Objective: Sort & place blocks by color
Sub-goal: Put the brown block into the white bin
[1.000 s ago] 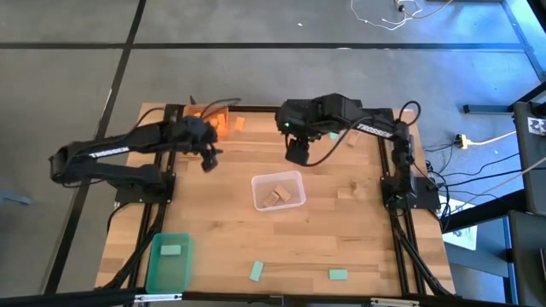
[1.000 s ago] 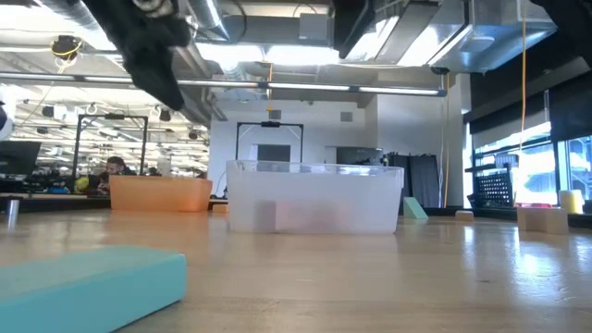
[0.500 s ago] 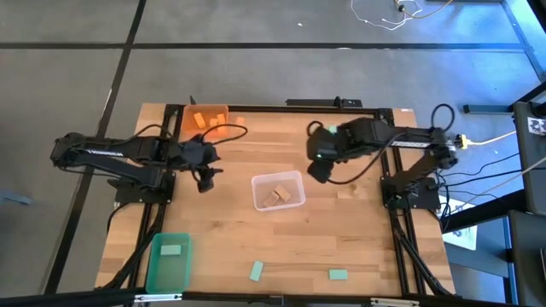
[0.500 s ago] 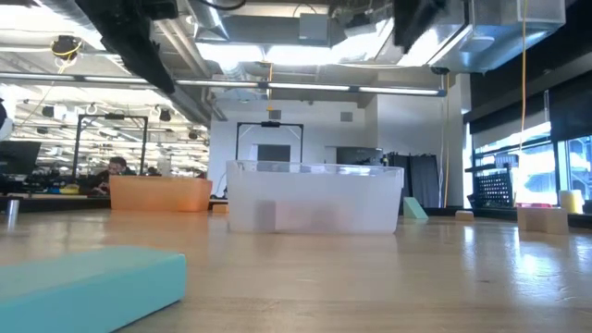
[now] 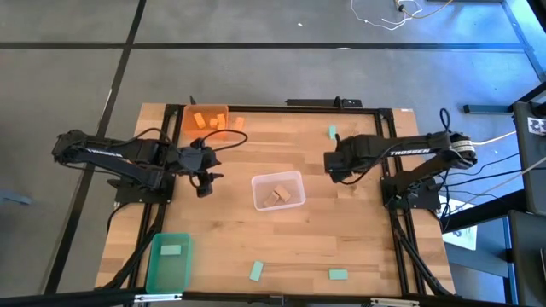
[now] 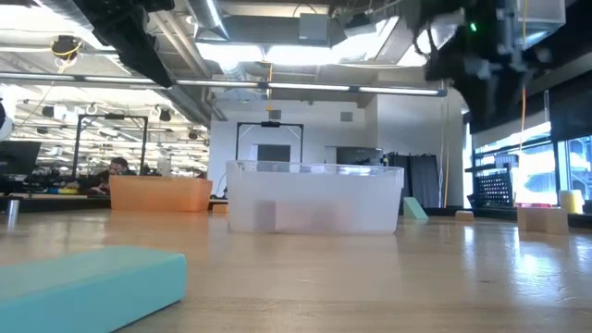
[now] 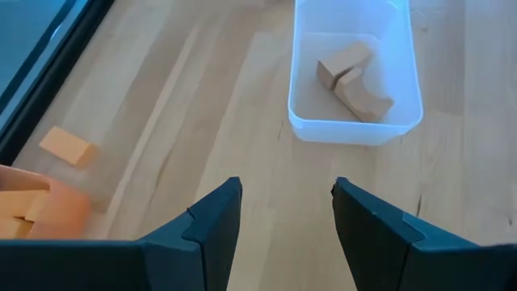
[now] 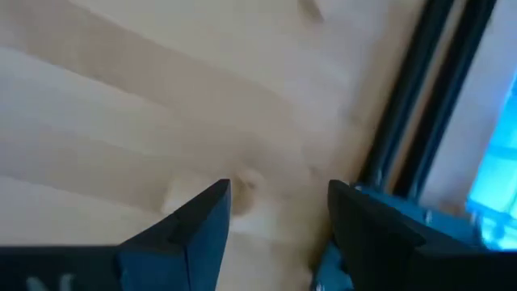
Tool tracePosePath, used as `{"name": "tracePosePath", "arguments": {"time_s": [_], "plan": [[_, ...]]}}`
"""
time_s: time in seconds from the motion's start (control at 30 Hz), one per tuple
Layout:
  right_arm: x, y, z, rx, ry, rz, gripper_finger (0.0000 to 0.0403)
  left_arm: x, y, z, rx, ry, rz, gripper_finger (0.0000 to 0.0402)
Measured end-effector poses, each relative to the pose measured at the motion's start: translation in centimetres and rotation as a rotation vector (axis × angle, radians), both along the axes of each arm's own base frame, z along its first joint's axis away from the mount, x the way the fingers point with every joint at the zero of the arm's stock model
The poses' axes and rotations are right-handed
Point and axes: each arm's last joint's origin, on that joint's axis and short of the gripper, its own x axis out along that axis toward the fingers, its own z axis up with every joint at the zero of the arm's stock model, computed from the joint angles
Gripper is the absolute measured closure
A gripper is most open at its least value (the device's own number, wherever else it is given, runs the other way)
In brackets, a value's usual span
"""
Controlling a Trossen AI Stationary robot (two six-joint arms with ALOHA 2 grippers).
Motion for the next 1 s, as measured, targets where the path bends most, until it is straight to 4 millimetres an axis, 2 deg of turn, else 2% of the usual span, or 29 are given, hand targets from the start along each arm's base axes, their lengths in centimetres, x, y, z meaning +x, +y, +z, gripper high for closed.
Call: {"name": "tracePosePath", "arguments": {"time_s": [0.17,0.4,1.0], "plan": [[-1.1,-0.1,-3.7,0.126,0.071,-0.067,0.0195,0.0,-0.4,0.0,0.038,0.011,-0.057,0.0218],[-2.0,-0.7,-7.9,0.191,0.040,-0.103,0.0195,-0.1,-0.8,0.0,0.042,0.011,-0.083,0.0218],[-3.2,-0.8,-11.3,0.239,0.000,-0.128,0.0195,-0.1,-0.8,0.0,0.041,0.011,-0.083,0.0218]]}}
